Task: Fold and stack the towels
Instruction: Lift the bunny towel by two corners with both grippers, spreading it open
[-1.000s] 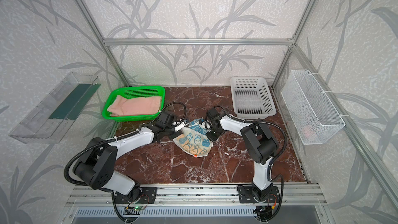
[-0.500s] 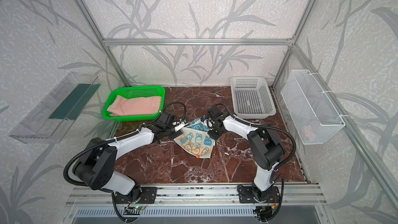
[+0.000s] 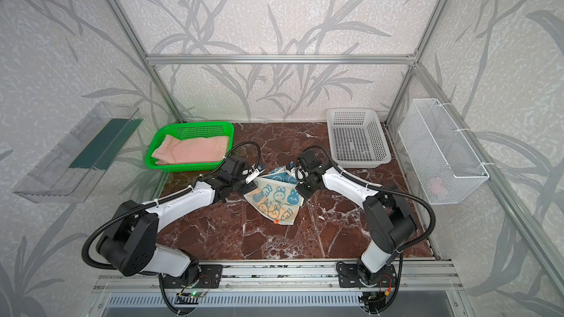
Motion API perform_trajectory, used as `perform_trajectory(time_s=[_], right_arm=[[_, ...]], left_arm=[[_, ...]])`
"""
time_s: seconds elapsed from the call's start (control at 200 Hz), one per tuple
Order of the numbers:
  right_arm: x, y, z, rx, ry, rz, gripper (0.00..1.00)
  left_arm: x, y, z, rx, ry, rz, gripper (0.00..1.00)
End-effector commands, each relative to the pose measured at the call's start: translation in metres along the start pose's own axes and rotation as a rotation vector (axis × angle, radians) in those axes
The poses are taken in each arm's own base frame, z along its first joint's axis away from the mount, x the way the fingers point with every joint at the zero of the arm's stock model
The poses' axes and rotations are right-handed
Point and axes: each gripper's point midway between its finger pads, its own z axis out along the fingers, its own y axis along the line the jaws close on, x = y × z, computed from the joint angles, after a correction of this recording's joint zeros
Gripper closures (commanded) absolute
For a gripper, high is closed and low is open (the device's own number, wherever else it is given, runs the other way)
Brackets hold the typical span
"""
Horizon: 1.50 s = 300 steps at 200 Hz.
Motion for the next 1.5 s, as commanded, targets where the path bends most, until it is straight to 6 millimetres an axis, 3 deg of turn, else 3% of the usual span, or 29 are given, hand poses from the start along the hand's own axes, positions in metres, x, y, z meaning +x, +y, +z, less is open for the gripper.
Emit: perform_trajectory(time_s=[0.0, 0.205, 0.29, 0.495, 0.63, 0.895, 1.19, 1.305, 1.495], right_arm=[[-0.033, -0.040, -0.043, 0.204, -0.126, 0.039, 1.00], [-0.098, -0.083, -0.123, 0.304, -0.411, 0.069, 1.00], [-0.117, -0.100, -0.154, 0.338, -0.479, 0.091, 1.00], [-0.145, -0.138, -0.216, 0.389, -0.620, 0.163, 1.00], [-0.156, -0.145, -0.249, 0.359, -0.699, 0.165, 1.00], [-0.157, -0.114, -0.294, 0.303, -0.792, 0.046, 1.00], [-0.134, -0.062, -0.345, 0.197, -0.916, -0.046, 1.00], [-0.126, -0.044, -0.363, 0.161, -0.969, -0.061, 1.00], [-0.111, -0.021, -0.387, 0.121, -1.042, -0.086, 1.00]], left_arm=[[-0.032, 0.034, -0.021, -0.104, -0.081, -0.080, 1.00], [-0.102, 0.086, -0.056, -0.215, -0.249, -0.171, 1.00], [-0.128, 0.113, -0.076, -0.281, -0.293, -0.205, 1.00], [-0.171, 0.173, -0.127, -0.470, -0.381, -0.263, 1.00], [-0.194, 0.189, -0.161, -0.479, -0.421, -0.267, 1.00], [-0.188, 0.175, -0.214, -0.426, -0.452, -0.267, 1.00], [-0.174, 0.143, -0.295, -0.309, -0.623, -0.301, 1.00], [-0.171, 0.125, -0.320, -0.239, -0.675, -0.286, 1.00], [-0.166, 0.113, -0.354, -0.212, -0.754, -0.285, 1.00]])
